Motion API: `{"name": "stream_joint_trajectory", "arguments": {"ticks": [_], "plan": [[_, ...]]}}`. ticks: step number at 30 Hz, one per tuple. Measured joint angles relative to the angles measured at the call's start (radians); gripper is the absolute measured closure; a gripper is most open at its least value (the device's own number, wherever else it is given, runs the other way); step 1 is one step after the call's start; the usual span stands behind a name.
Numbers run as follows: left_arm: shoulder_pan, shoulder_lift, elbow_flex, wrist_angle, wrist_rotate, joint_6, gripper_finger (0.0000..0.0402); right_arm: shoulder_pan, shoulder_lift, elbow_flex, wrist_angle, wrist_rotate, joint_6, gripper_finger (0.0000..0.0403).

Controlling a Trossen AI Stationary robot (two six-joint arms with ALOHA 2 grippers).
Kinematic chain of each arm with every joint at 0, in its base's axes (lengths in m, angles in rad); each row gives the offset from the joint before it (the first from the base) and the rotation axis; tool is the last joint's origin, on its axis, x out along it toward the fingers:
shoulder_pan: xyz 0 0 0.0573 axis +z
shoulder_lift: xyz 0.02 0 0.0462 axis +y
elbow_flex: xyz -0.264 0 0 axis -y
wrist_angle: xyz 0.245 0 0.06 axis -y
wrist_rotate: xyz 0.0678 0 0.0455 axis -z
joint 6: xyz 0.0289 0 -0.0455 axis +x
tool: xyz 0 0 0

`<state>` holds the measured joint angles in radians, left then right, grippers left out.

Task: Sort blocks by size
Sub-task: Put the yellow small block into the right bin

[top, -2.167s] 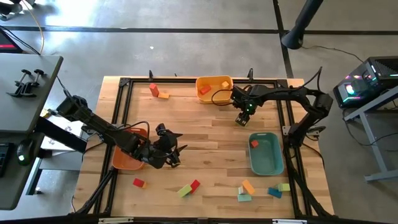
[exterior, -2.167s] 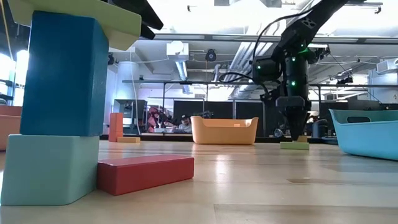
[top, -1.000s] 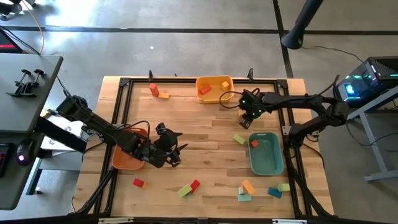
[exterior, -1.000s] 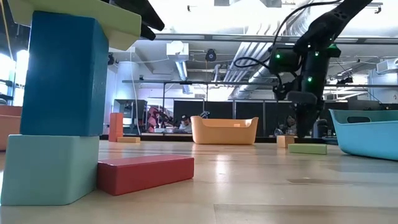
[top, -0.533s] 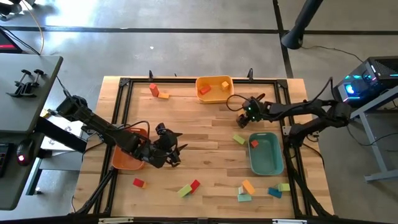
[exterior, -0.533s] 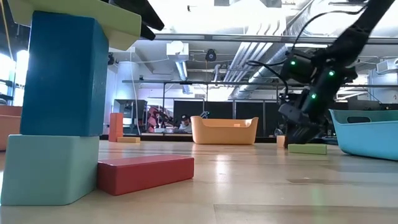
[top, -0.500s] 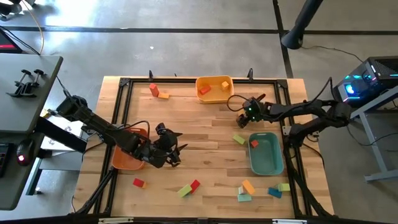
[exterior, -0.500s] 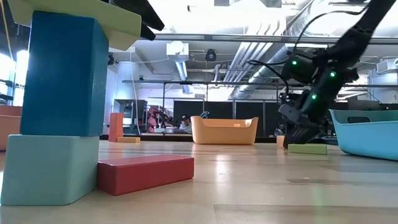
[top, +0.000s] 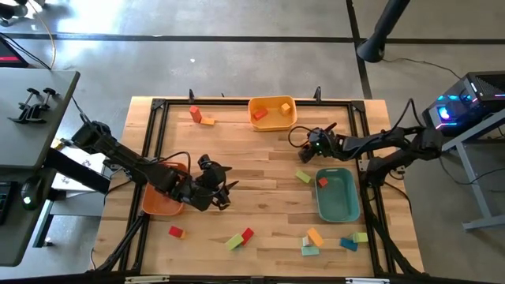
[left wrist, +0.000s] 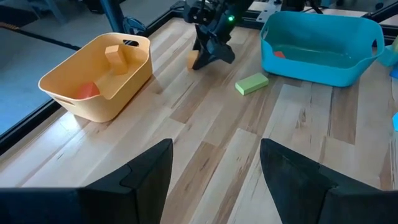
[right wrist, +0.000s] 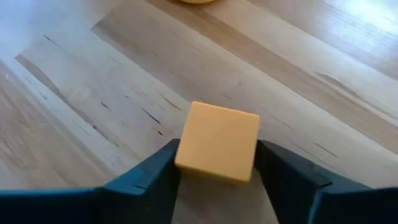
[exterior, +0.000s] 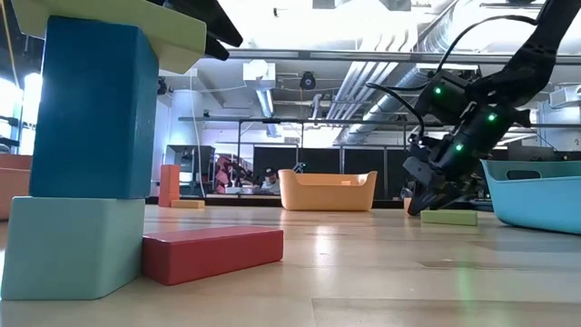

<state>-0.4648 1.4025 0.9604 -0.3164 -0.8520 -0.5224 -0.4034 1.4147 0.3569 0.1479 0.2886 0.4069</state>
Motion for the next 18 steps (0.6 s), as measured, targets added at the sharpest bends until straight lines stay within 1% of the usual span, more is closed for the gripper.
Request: {"name": "stream_joint_trajectory", "arguments": {"ticks": [3,6,10,12,13,15,18], "plan": [[0.0,0.0,0.0,0.002,0.0,0.0,0.0172,0.0,0.0,0.0,0.009,-0.001,0.004,0.0243],[0.0,0.0,0.0,0.006,0.0,0.0,0.0172,0.0,0.001,0.0,0.019,-0.004,-0.012,0.0267],[0.0,0.0,0.0,0.007,0.0,0.0,0.0172,0.026,-0.005,-0.001,0.03,-0.008,-0.046,0.0269],[0.0,0.0,0.0,0.008,0.0,0.0,0.0172,0.063,-0.033,-0.001,0.03,-0.002,-0.045,0.0269],[0.0,0.0,0.0,0.008,0.0,0.0,0.0172,0.089,-0.053,-0.001,0.03,0.018,-0.039,0.0269],[0.0,0.0,0.0,0.008,0.0,-0.002,0.0172,0.155,-0.105,-0.001,0.031,0.077,-0.022,0.0269],[0.0,0.0,0.0,0.008,0.0,-0.009,0.0172,0.284,-0.209,-0.001,0.021,0.165,-0.017,0.0269]]}}
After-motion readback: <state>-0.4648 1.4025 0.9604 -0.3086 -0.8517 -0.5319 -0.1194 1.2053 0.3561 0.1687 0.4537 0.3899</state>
